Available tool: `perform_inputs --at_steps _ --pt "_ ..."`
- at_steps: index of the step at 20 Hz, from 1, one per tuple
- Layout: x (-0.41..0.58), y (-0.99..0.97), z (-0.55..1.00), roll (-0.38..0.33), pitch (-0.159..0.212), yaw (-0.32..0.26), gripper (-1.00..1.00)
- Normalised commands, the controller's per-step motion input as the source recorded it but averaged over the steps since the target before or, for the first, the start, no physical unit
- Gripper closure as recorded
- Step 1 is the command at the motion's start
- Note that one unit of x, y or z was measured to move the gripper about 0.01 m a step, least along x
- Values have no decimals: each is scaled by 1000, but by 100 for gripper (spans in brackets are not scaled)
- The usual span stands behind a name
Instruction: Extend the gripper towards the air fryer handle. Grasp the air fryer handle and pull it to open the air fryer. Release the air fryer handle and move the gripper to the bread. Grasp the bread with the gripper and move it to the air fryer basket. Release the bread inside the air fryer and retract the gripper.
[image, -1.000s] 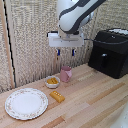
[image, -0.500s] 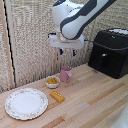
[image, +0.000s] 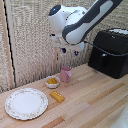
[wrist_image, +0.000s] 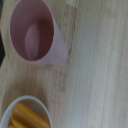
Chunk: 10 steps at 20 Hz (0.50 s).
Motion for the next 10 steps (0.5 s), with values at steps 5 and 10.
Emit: perform_inputs --at_steps 5,10 --pt "0 -466 -279 -215 -96 -78 -100" --pt "0 -542 -272 -78 -57 -51 -100"
